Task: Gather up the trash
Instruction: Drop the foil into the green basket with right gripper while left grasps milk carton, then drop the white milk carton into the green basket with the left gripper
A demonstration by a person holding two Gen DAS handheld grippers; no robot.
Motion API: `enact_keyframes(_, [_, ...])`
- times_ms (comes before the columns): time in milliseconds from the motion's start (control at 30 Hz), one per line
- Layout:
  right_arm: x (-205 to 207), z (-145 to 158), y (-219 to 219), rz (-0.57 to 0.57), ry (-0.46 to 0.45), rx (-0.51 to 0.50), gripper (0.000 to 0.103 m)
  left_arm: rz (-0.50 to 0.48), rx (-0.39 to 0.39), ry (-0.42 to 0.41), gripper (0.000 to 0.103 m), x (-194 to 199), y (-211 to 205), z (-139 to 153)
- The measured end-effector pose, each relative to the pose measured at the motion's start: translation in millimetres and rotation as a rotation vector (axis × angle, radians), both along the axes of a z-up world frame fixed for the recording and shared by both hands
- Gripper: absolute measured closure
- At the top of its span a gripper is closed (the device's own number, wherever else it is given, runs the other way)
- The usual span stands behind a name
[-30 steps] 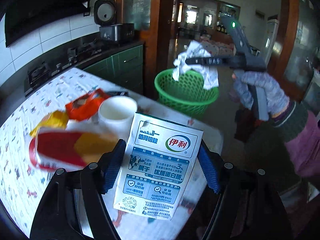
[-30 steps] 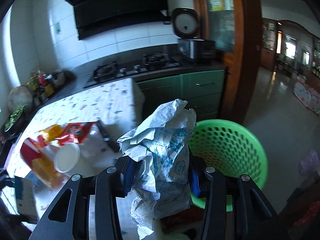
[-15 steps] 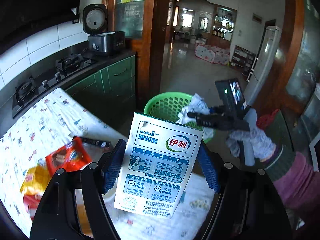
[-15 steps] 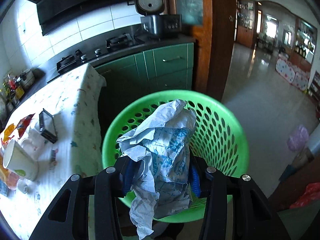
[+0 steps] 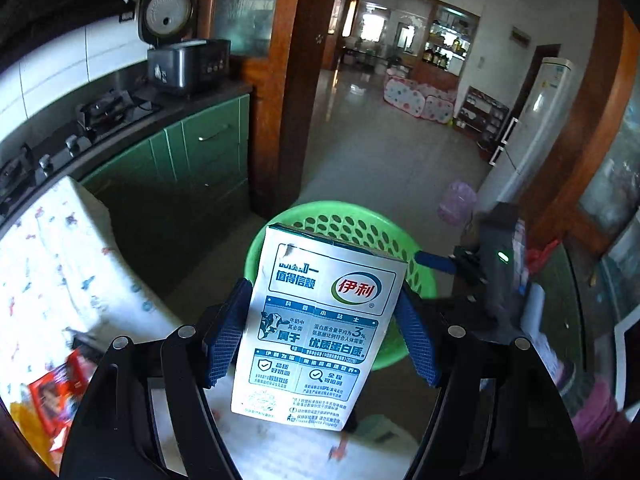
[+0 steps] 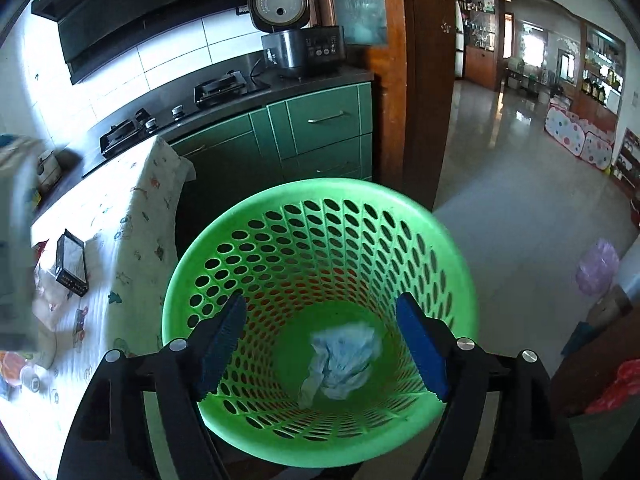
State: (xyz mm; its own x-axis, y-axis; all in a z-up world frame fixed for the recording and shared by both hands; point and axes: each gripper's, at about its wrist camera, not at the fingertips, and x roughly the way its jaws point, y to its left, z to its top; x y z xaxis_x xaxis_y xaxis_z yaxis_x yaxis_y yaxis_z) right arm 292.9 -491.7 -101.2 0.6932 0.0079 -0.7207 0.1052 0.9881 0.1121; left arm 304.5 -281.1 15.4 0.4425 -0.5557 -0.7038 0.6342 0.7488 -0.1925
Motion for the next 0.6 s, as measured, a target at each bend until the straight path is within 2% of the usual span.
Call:
enact_keyframes(300, [-29,15,-19,-0.057,-0.055,-0.059,0.025,-0.013,0.045,0.074,0.033,32,-65,-40])
enact_keyframes(467, [-45,16,-38,-0.106,-0.083,-0.033,0.024,-0.013,0.06,0.132,0.034,43,-90,-59])
enact_keyframes(533, [-50,15,-44,-0.118,-0.082,-0.021,0.024,-0.011,0.064,0.149,0.031,45,-94,-66])
enact_keyframes(600, [-54,13,-48,-0.128,-0.08,-0.019,0.024,-0.006,0.084,0.164,0.022,48,-98,-72])
